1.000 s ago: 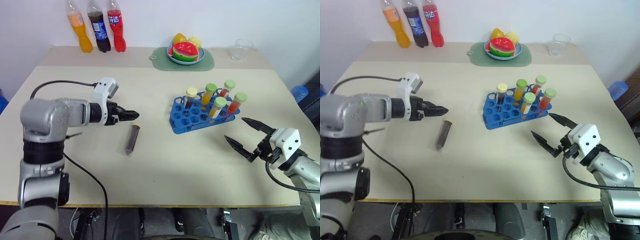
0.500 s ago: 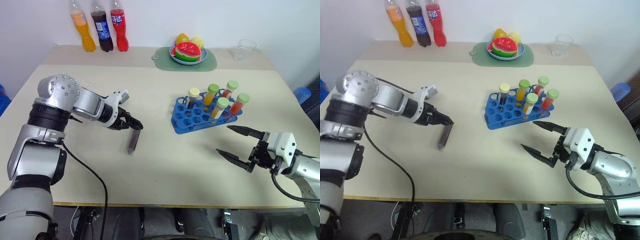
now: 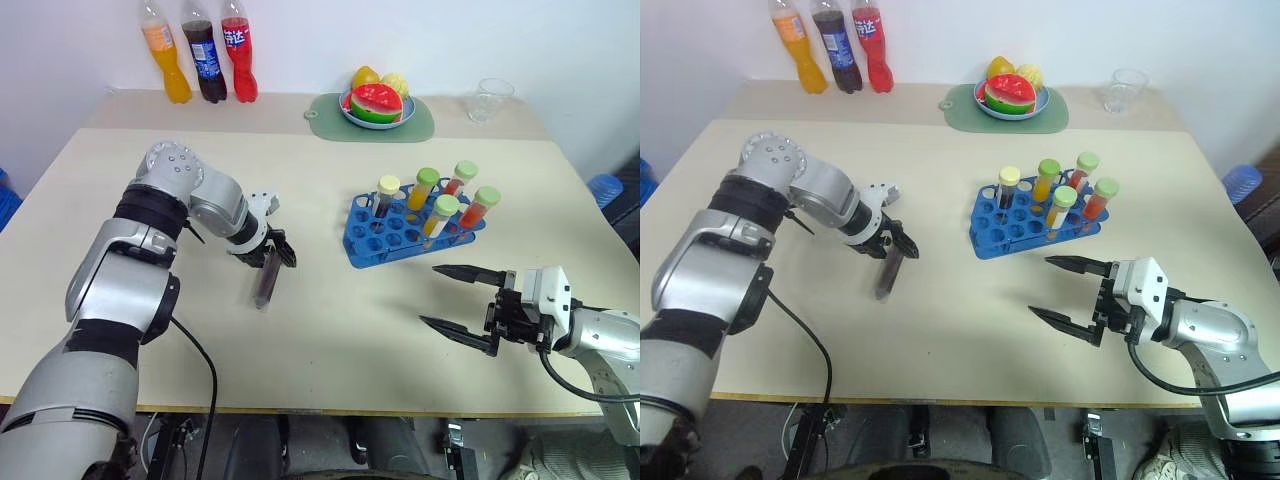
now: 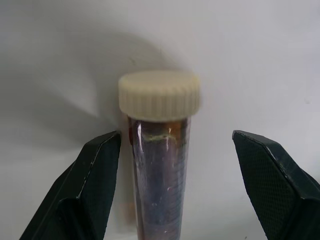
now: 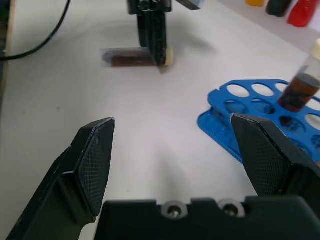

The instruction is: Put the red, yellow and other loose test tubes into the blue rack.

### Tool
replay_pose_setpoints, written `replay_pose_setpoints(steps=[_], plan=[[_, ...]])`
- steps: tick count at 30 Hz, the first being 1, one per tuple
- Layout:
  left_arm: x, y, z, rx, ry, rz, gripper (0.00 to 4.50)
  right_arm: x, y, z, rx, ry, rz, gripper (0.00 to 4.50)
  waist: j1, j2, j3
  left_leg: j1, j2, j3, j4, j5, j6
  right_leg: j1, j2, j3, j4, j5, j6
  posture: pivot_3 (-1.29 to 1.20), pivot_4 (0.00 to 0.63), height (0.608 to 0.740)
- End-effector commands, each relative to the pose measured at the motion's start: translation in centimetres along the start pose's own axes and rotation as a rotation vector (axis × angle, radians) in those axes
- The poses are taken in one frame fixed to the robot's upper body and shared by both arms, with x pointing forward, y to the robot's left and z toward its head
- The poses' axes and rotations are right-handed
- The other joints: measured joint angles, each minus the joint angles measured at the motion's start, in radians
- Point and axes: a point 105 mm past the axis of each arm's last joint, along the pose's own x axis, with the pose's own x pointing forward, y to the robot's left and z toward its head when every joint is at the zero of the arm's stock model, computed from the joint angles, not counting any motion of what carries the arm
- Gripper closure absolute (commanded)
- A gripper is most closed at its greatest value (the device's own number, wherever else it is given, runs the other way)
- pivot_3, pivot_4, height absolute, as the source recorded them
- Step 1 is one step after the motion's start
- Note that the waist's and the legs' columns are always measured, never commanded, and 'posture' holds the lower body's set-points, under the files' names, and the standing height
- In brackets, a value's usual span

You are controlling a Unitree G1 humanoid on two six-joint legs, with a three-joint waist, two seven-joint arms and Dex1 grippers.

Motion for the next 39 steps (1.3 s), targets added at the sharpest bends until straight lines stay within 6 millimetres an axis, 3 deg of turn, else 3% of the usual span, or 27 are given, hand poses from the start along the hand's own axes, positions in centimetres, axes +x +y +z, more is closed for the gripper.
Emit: replay_pose_setpoints(steps=[1, 4, 7, 9, 13, 16, 19, 21, 22, 24, 28, 31, 39], plan=[[-0.1, -0.1, 0.4, -0.037, 0.014, 0.041, 0.83, 0.1, 0.1, 0.6, -0.024, -0.011, 0.021, 0.42, 0.001, 0.000, 0.000, 0.000, 0.000, 0.000, 0.000, 0.000, 0.000, 0.000, 0.000, 0.000, 0.000, 0.000, 0.000, 0.00, 0.150, 0.740], [0.1, -0.1, 0.5, -0.034, 0.009, 0.069, 1.71, 0.3, 0.2, 0.6, -0.027, -0.012, 0.021, 0.40, 0.000, 0.000, 0.000, 0.000, -0.002, -0.003, 0.000, 0.000, 0.000, 0.001, 0.000, 0.000, 0.000, 0.000, 0.000, 0.00, 0.150, 0.740], [0.7, 0.3, 0.2, -0.045, 0.022, 0.089, 3.21, 0.3, 0.0, 0.5, -0.028, -0.014, 0.015, 0.40, 0.002, 0.000, 0.000, 0.000, -0.003, -0.005, 0.000, 0.000, -0.001, 0.001, 0.000, 0.000, 0.000, 0.000, 0.000, 0.00, 0.150, 0.740], [0.8, 0.3, 0.2, -0.041, 0.018, 0.083, 3.73, 0.3, 0.0, 0.4, -0.027, -0.013, 0.013, 0.40, 0.002, 0.000, 0.000, 0.000, -0.003, -0.005, 0.000, 0.000, -0.001, 0.002, 0.000, 0.000, 0.000, 0.000, 0.000, 0.00, 0.150, 0.740], [0.2, -0.6, 0.2, 0.011, -0.025, -0.025, 3.73, 0.3, -0.2, 0.3, -0.031, -0.015, 0.000, 0.40, 0.000, 0.001, 0.000, 0.000, -0.003, -0.006, 0.000, 0.000, -0.001, 0.002, 0.000, 0.000, 0.000, 0.000, 0.000, 0.00, 0.150, 0.740], [-3.0, -2.8, 0.0, 0.155, -0.180, -0.274, 3.73, 0.2, -0.6, 0.3, -0.042, -0.014, -0.025, 0.40, -0.007, 0.001, 0.000, 0.000, -0.003, -0.008, 0.000, 0.001, -0.002, 0.001, 0.000, 0.000, 0.000, 0.000, 0.000, 0.00, 0.150, 0.740], [-5.7, -3.4, 0.3, 0.276, -0.409, -0.383, 3.73, 0.1, -0.9, 0.2, -0.048, -0.012, -0.052, 0.40, -0.004, 0.000, 0.000, -0.001, -0.003, -0.011, -0.001, 0.001, -0.003, 0.000, 0.001, 0.000, 0.001, 0.000, 0.000, 0.00, 0.150, 0.740], [-7.3, -4.9, -0.6, 0.337, -0.458, -0.609, 3.73, 0.0, -1.4, 0.2, -0.052, -0.018, -0.095, 0.40, -0.003, 0.001, 0.000, -0.001, -0.003, -0.010, -0.001, 0.002, -0.004, 0.000, 0.001, 0.000, 0.001, 0.000, 0.000, 0.00, 0.150, 0.740], [-8.8, -6.4, -0.4, 0.414, -0.567, -0.761, 3.73, 0.1, -1.4, 0.2, -0.053, -0.023, -0.111, 0.40, 0.000, 0.001, 0.000, -0.001, -0.003, -0.008, -0.001, 0.002, -0.004, 0.000, 0.001, -0.001, 0.001, 0.000, 0.000, 0.00, 0.150, 0.740], [-10.0, -7.4, -0.2, 0.562, -0.727, -0.846, 3.73, 0.2, -1.4, 0.3, -0.054, -0.034, -0.136, 0.40, 0.004, 0.001, 0.000, -0.001, -0.003, -0.008, 0.000, 0.002, -0.004, 0.001, 0.000, -0.001, 0.000, 0.000, -0.001, 0.00, 0.150, 0.740], [-10.1, -8.9, 1.6, 0.688, -0.951, -0.929, 3.73, 0.0, -1.8, 0.3, -0.058, -0.046, -0.224, 0.40, 0.015, 0.001, 0.000, -0.001, -0.004, -0.008, 0.001, 0.002, -0.004, 0.003, 0.000, -0.001, -0.001, 0.000, -0.001, 0.00, 0.150, 0.740], [-9.2, -10.1, 2.7, 0.862, -1.171, -0.883, 3.73, -0.2, -2.2, 0.0, -0.065, -0.044, -0.302, 0.40, 0.023, 0.002, 0.000, -0.001, -0.004, -0.009, 0.001, 0.002, -0.004, 0.004, 0.000, -0.001, -0.003, 0.000, -0.001, 0.00, 0.150, 0.740], [-5.7, -13.4, 3.2, 1.075, -1.214, -0.948, 3.73, 0.1, -1.8, -0.7, -0.065, -0.040, -0.422, 0.40, 0.021, 0.001, 0.000, -0.003, -0.005, -0.012, 0.001, 0.002, -0.003, 0.004, 0.001, -0.001, -0.003, 0.000, -0.001, 0.00, 0.150, 0.740]])
